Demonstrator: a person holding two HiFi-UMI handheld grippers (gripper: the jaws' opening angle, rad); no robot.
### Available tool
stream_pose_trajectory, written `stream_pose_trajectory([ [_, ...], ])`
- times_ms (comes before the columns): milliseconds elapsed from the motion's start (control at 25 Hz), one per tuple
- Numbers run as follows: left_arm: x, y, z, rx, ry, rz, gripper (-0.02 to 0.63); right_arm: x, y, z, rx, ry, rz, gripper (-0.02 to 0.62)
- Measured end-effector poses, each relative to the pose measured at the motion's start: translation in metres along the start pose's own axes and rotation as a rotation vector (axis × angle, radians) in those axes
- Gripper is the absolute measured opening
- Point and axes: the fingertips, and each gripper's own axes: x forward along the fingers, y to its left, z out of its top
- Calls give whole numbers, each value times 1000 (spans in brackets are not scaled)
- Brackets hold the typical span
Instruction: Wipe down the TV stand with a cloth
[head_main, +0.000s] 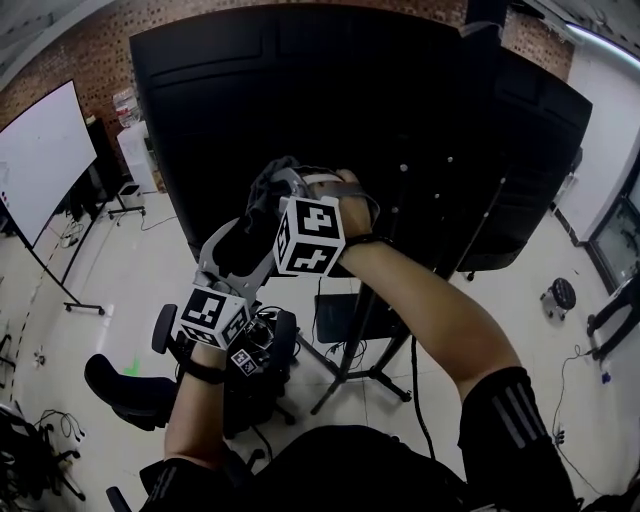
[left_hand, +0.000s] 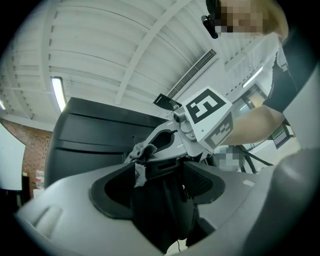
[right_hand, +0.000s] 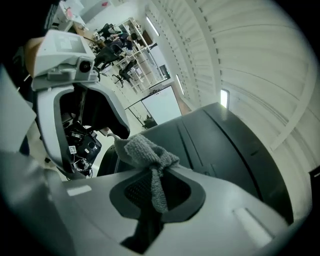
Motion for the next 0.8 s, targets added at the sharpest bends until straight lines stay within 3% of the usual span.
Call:
stream_pose_trajectory([
  [280, 1, -3, -11, 3, 27, -13, 325, 19, 7, -26, -80, 120, -19, 32],
  [800, 36, -43, -11, -14, 14, -114, 325, -19, 5, -94, -171, 362, -26, 31],
])
